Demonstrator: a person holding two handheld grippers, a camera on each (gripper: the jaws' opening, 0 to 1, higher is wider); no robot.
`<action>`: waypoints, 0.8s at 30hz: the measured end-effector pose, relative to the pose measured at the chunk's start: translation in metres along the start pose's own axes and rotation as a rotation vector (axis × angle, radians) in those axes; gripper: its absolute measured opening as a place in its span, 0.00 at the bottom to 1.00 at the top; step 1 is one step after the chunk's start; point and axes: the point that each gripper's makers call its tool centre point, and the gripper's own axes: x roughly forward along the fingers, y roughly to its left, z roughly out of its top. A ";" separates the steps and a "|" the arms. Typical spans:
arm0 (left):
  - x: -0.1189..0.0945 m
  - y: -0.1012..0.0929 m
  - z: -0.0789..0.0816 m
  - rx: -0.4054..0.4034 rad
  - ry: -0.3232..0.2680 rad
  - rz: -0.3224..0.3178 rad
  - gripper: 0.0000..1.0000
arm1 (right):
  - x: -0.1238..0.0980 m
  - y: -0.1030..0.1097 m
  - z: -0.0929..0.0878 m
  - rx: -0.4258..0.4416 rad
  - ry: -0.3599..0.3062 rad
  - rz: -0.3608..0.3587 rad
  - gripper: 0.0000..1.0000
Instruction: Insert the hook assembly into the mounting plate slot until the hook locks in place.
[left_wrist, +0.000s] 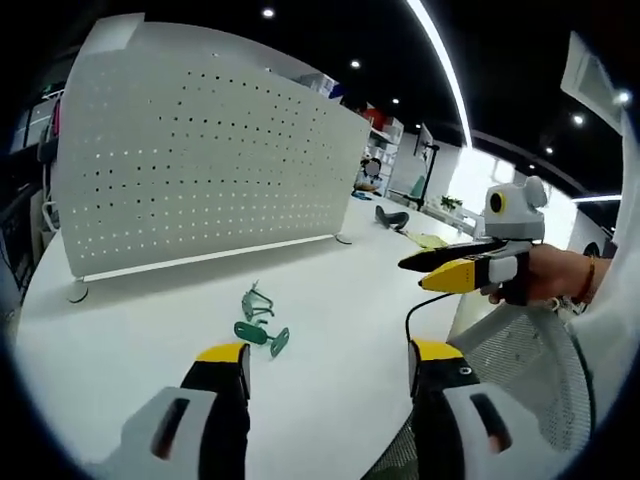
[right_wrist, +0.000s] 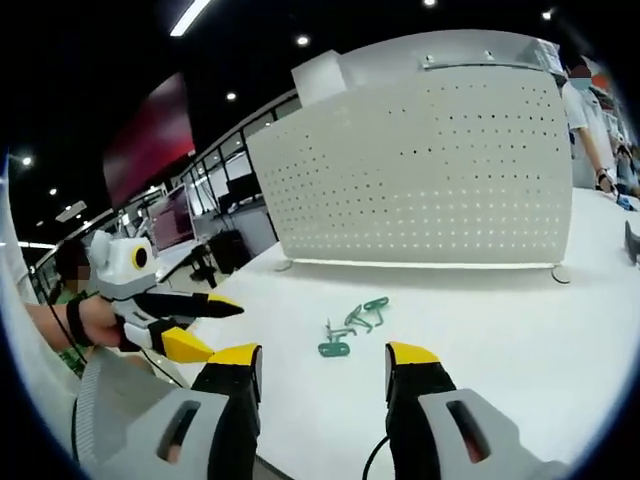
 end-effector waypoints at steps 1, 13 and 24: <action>0.000 0.000 0.000 0.004 -0.001 -0.001 0.66 | 0.001 0.000 -0.001 0.002 0.003 0.001 0.49; -0.004 -0.002 0.005 0.028 -0.025 -0.002 0.74 | 0.017 0.002 -0.016 0.055 0.063 0.015 0.48; -0.008 0.004 0.007 0.042 -0.047 0.023 0.79 | 0.035 0.003 -0.024 0.116 0.119 0.023 0.48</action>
